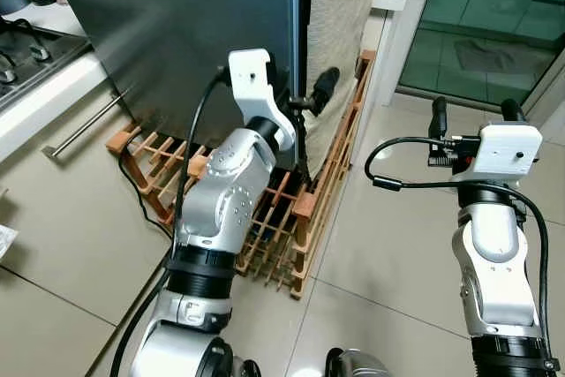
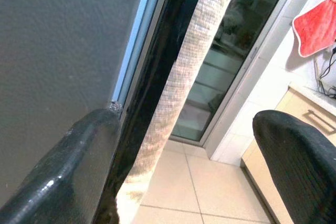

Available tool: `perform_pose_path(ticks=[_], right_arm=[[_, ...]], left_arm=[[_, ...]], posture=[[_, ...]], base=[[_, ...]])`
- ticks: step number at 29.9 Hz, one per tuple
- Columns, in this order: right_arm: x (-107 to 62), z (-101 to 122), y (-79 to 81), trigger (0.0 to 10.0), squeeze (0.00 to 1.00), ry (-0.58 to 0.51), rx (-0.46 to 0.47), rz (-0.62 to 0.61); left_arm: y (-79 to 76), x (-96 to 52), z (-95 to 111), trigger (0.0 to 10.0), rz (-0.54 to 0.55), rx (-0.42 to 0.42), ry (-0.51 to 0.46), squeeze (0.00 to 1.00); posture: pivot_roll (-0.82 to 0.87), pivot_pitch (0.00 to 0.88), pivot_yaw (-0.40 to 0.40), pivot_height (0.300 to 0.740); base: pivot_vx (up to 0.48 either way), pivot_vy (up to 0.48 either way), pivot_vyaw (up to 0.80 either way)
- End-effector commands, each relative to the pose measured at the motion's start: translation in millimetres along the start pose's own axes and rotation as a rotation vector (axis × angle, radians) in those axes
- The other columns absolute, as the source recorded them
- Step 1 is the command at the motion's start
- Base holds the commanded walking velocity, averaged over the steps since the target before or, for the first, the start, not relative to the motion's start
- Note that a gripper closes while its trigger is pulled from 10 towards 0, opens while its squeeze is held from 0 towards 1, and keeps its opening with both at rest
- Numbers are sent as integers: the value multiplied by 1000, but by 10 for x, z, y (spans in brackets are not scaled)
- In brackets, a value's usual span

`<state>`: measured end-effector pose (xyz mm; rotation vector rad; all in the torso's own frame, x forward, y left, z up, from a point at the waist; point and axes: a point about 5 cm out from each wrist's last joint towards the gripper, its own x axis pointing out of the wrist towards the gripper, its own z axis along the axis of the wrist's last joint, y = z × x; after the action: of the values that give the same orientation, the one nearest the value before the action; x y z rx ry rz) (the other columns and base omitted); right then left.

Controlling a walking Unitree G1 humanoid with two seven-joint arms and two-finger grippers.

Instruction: Restocking fridge

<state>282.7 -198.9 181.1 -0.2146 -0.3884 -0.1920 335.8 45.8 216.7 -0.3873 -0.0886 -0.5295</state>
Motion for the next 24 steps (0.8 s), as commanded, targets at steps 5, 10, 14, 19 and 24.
perform_pose_path(ticks=[5, 10, 14, 19, 24], right_arm=[[11, 21, 34, 10000, 259, -7, 2, 9], [10, 38, 23, 10000, 263, -14, 0, 1], [-7, 37, 8, 10000, 263, -14, -2, -10], [-17, 28, 2, 10000, 263, -10, -4, -14], [-29, 16, -4, 10000, 263, -4, 1, -15]], left_arm=[[-17, 94, -94, 10000, 15, 18, 20, 0], [-8, 165, -115, 10000, 16, 2, 23, 0], [-86, 196, -87, 10000, -28, -1, 12, 0], [-186, 200, -20, 10000, -88, -27, -5, 0], [-241, 69, -25, 10000, -139, -8, 11, 0]], posture=[[-212, 86, 58, 732], [-224, 86, 73, 732], [-228, 89, 79, 732], [-227, 91, 81, 732], [-217, 93, 77, 732]], base=[[0, 0, 0], [0, 0, 0], [0, 0, 0], [0, 0, 0], [0, 0, 0]])
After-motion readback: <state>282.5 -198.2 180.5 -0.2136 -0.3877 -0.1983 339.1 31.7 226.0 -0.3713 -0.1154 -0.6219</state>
